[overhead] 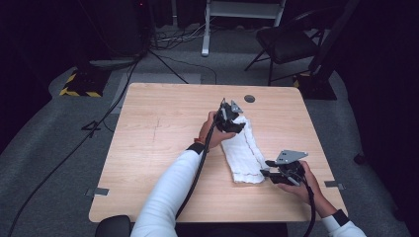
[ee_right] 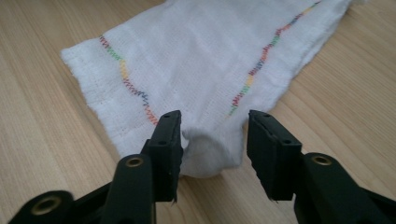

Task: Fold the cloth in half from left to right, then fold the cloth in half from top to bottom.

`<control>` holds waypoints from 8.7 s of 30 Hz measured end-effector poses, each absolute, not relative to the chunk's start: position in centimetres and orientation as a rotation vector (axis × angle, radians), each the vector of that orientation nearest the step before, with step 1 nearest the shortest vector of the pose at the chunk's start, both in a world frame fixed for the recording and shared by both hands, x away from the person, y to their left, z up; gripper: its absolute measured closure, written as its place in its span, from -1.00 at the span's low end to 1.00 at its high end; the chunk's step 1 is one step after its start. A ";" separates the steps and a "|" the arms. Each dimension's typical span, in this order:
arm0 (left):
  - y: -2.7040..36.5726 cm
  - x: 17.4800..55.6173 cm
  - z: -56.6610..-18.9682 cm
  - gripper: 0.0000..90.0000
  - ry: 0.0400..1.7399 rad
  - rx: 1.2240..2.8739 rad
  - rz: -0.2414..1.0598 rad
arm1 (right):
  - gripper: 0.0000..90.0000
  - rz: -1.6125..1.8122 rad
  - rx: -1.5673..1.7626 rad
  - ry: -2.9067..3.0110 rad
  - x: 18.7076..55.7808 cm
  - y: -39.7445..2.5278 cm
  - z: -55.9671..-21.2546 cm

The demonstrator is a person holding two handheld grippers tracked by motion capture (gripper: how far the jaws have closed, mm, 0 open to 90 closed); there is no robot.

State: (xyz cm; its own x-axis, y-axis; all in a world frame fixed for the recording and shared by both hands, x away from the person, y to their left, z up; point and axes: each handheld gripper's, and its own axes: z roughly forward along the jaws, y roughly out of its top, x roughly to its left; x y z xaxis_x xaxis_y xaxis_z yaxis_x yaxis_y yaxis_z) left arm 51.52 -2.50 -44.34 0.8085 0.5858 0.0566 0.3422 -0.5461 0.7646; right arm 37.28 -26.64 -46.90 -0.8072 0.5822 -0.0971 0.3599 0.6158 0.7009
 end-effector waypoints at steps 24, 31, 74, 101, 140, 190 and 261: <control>-1.1 41.0 -48.9 -0.19 0.386 2.415 0.182 | -0.08 0.995 0.753 2.563 40.9 -25.5 -48.8; -0.7 40.8 -48.9 -0.18 0.384 2.424 0.165 | -0.06 1.032 0.801 2.579 41.1 -25.7 -49.1; 6.1 44.6 -45.8 -0.38 0.637 2.248 0.306 | 0.03 1.052 0.825 2.393 44.8 -24.1 -45.3; 3.5 53.7 -49.0 -0.27 0.946 2.194 0.295 | 0.11 0.973 1.017 2.361 53.9 -20.7 -48.3; 3.3 54.6 -49.1 0.87 0.832 2.227 0.261 | 0.90 1.034 0.988 2.448 55.1 -20.0 -48.0; 4.2 55.5 -41.4 0.89 0.797 2.127 0.540 | 0.92 1.160 0.873 2.259 55.2 -19.0 -41.8; 5.5 41.4 -45.9 0.84 0.373 2.277 0.289 | 0.91 1.269 0.562 2.551 42.6 -22.6 -44.8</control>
State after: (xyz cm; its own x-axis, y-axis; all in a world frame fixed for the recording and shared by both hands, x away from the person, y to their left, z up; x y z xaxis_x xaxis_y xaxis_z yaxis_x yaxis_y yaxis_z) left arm 41.45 5.45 -45.91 0.9307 0.3550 0.0882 0.1740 -0.6417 0.7470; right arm 42.58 -22.60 -44.79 -0.8981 0.4380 -0.0393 0.2329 0.5495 0.8024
